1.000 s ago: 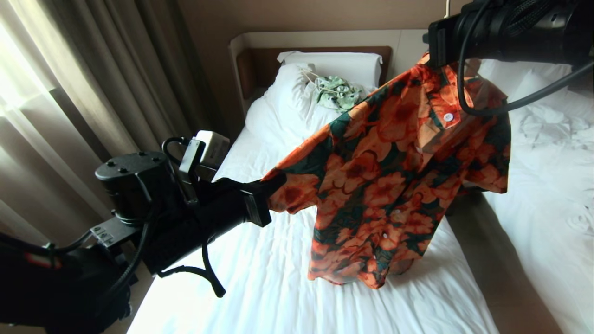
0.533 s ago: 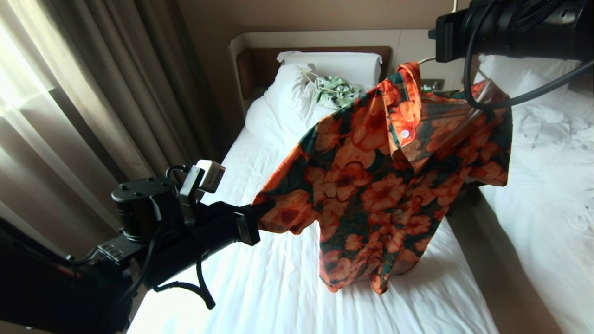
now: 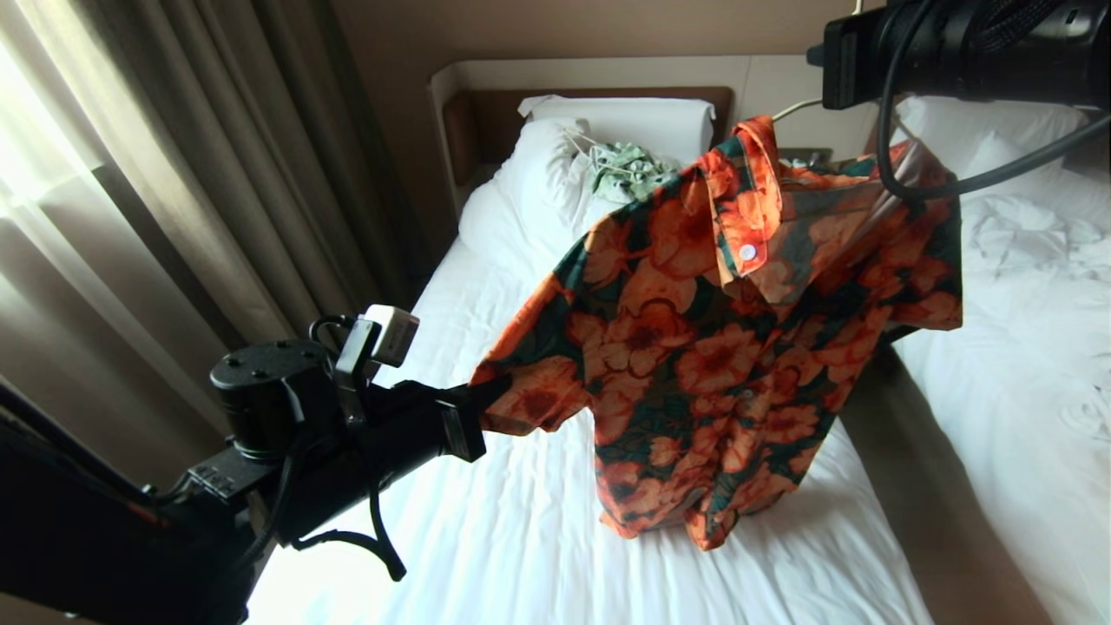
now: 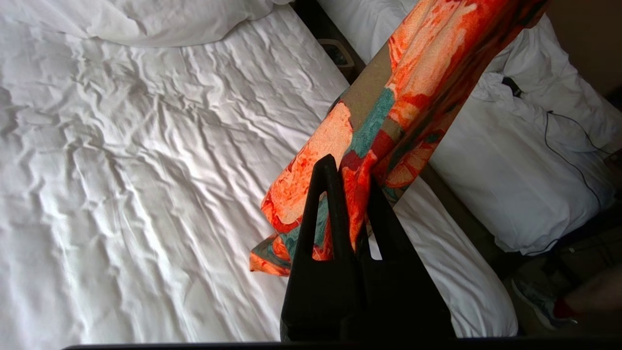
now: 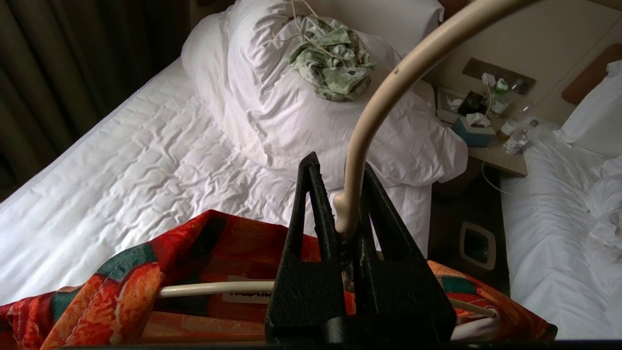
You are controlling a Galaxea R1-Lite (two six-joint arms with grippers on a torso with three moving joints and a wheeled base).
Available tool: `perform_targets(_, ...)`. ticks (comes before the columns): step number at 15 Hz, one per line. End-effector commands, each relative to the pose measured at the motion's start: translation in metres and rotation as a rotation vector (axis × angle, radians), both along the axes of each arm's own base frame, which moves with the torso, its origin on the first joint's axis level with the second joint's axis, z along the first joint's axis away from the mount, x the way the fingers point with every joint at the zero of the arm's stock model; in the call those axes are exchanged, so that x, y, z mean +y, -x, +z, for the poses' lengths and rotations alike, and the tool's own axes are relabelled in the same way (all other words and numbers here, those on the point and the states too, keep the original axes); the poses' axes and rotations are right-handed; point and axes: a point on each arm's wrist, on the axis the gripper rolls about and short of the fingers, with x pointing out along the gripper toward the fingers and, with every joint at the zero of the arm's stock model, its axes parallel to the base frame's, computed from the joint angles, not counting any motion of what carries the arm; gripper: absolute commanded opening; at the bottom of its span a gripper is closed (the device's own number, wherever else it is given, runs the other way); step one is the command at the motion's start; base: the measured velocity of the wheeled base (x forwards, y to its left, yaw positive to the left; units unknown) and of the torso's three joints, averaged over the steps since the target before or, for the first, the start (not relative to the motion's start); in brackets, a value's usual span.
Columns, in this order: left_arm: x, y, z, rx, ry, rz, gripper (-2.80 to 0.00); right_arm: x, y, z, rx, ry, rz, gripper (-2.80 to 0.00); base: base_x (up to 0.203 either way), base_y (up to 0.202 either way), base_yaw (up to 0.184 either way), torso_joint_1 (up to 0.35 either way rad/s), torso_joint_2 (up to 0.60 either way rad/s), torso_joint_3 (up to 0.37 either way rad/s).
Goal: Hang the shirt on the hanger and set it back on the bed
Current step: Take the clothes hanger out of the clothes
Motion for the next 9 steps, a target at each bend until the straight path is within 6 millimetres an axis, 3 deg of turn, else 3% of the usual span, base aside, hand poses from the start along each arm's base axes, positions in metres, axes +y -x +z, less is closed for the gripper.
perform_targets(1, 0.003, 0.006, 0.005, -0.022, 0.008, -0.002, -2.8, -0.002, -0.001, 0.0, 0.0, 0.001, -0.008, -2.8, 0.0, 0.0, 0.0, 0.0, 0.0, 0.0)
perform_targets(6, 0.005, 0.01, 0.007, -0.029, 0.007, 0.004, -2.8, -0.003, -0.003, -0.001, 0.004, -0.003, -0.01, -2.8, 0.0, 0.0, 0.0, 0.0, 0.0, 0.0)
perform_targets(9, 0.008, 0.017, 0.02, -0.071, 0.027, 0.004, -2.8, -0.003, -0.004, -0.003, 0.009, -0.001, -0.01, -2.8, 0.0, 0.0, 0.0, 0.0, 0.0, 0.0)
